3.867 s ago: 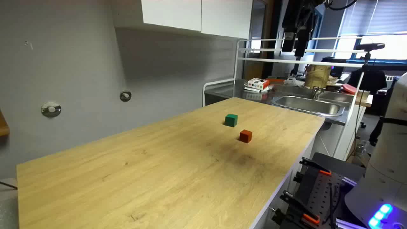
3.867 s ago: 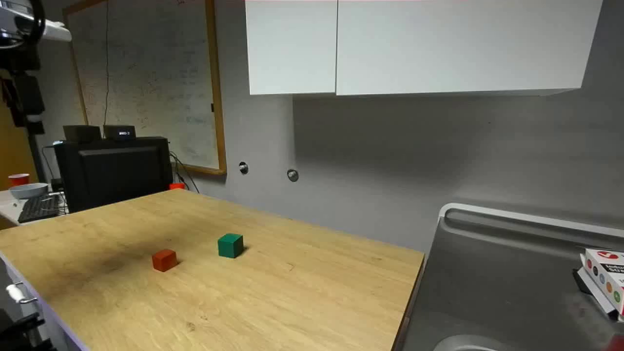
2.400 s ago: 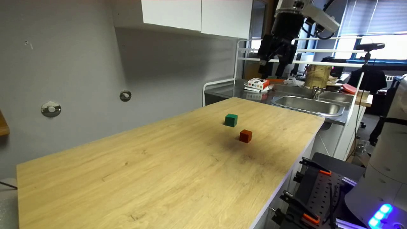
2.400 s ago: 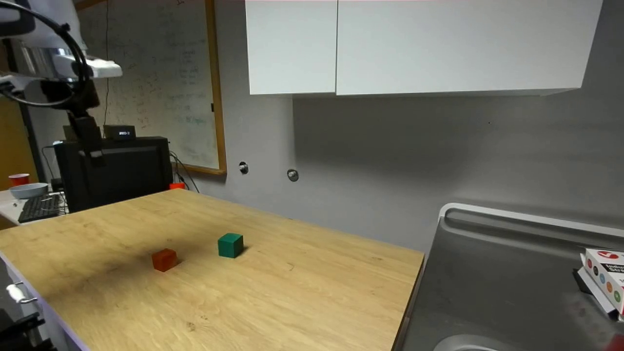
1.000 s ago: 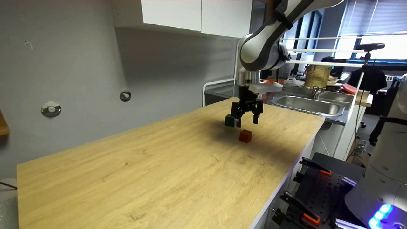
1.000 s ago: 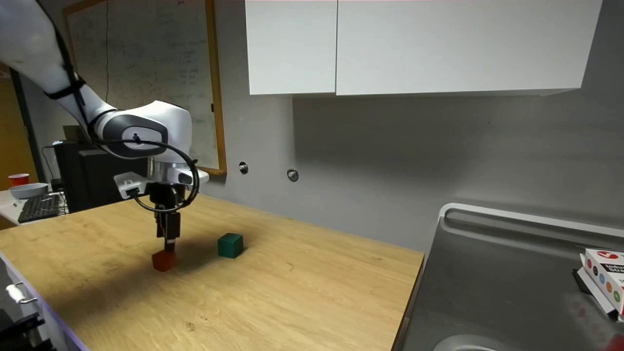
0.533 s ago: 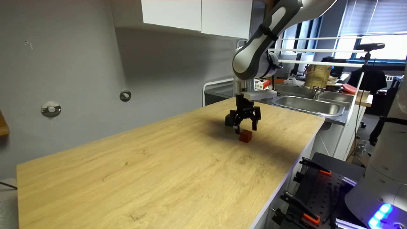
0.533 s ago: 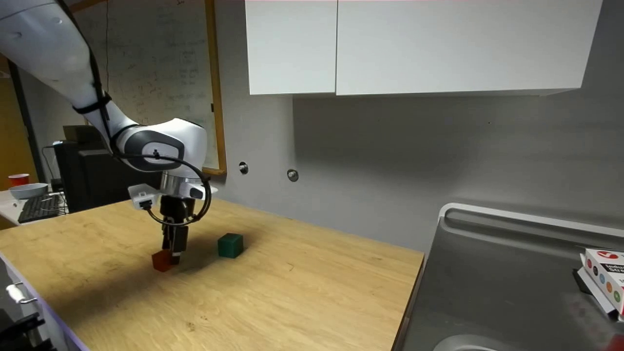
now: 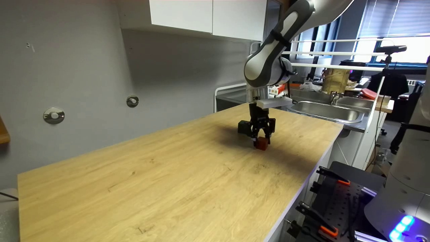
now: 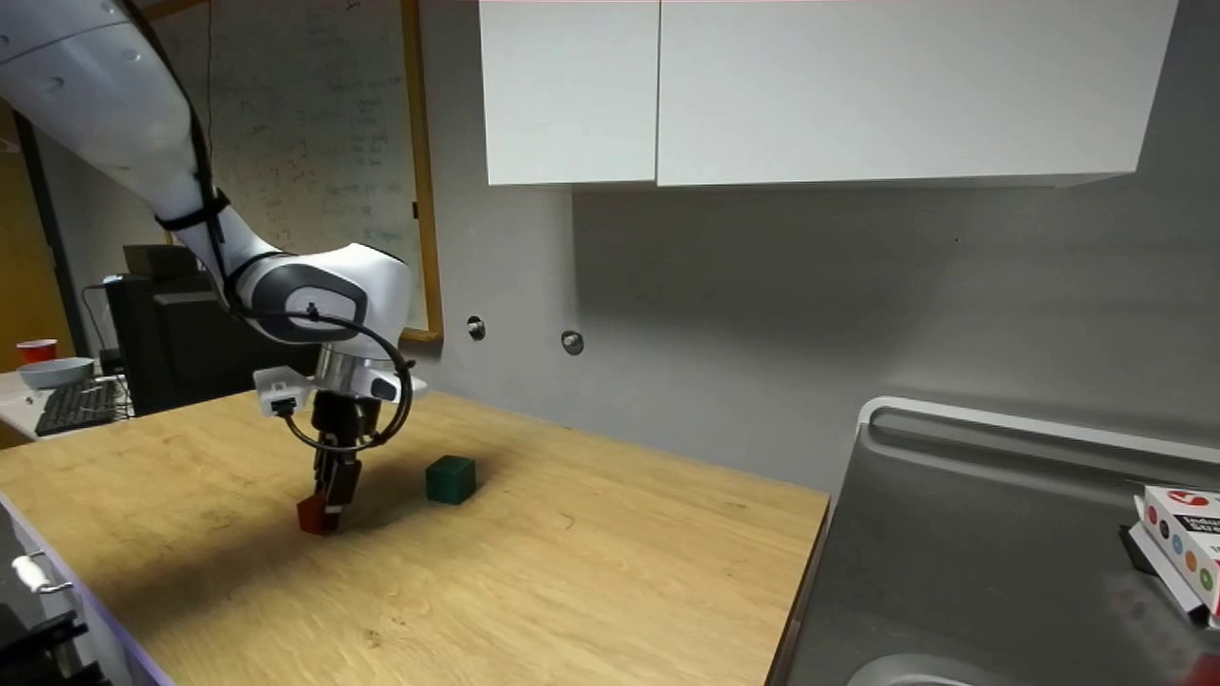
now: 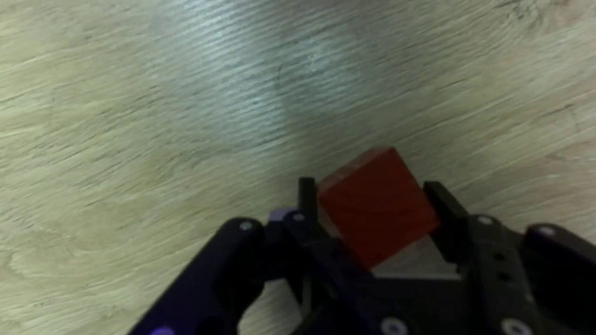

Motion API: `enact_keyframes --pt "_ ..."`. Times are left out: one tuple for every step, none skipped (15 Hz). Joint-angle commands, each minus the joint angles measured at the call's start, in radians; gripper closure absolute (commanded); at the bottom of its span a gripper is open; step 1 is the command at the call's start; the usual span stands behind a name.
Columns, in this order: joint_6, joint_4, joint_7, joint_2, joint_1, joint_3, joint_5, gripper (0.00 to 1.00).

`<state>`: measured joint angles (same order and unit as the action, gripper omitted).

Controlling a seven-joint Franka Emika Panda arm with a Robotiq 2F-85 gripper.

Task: Put the orange block on top of the green one

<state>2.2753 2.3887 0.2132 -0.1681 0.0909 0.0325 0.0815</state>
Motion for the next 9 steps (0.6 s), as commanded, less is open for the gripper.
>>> enact_keyframes --pt "-0.032 -0.033 0.028 -0.008 -0.023 0.012 0.009 0.66" --pt "-0.036 -0.038 0.027 -0.005 -0.026 0.011 0.007 0.66" --pt "-0.040 -0.051 0.024 -0.006 -0.028 0.011 0.003 0.66" --pt "-0.051 -0.072 0.022 -0.006 -0.031 0.010 -0.003 0.66" --pt "-0.061 -0.095 0.020 -0.004 -0.033 0.010 -0.006 0.66" --pt "-0.070 -0.123 0.021 -0.005 -0.037 0.011 -0.013 0.66" --pt "-0.082 -0.153 0.019 -0.006 -0.038 0.010 -0.012 0.66" --pt "-0.091 -0.184 0.016 -0.008 -0.040 0.010 -0.015 0.66" --pt "-0.103 -0.219 0.013 -0.013 -0.041 0.010 -0.018 0.66"
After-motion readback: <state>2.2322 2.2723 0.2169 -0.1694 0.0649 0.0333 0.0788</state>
